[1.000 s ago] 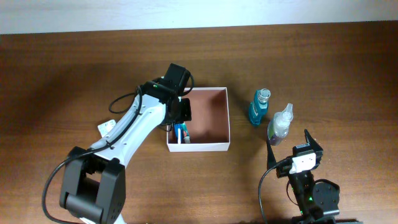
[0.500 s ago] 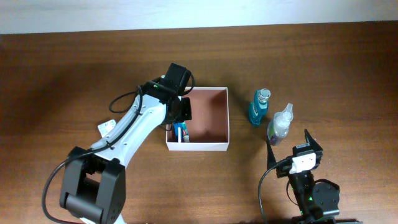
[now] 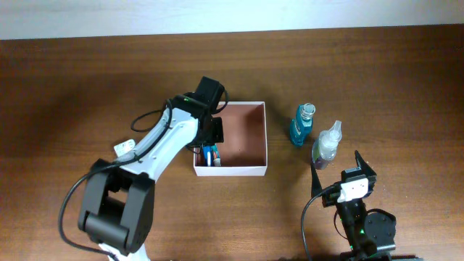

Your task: Pack container

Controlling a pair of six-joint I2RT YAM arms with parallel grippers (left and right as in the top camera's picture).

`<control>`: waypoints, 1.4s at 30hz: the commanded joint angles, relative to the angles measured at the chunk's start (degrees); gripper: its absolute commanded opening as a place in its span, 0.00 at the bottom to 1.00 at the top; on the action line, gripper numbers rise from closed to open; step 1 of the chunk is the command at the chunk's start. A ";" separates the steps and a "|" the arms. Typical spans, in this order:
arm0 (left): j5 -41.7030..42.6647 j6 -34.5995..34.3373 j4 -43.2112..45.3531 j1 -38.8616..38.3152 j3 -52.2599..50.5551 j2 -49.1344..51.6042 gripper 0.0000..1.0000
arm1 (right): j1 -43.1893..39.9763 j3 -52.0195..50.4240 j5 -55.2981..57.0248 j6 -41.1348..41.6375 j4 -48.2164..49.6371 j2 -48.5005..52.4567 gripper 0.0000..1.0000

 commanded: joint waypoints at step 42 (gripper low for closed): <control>-7.69 2.03 -24.41 16.74 7.74 -17.29 0.26 | 0.46 -0.26 0.52 -0.15 -0.33 -0.37 0.98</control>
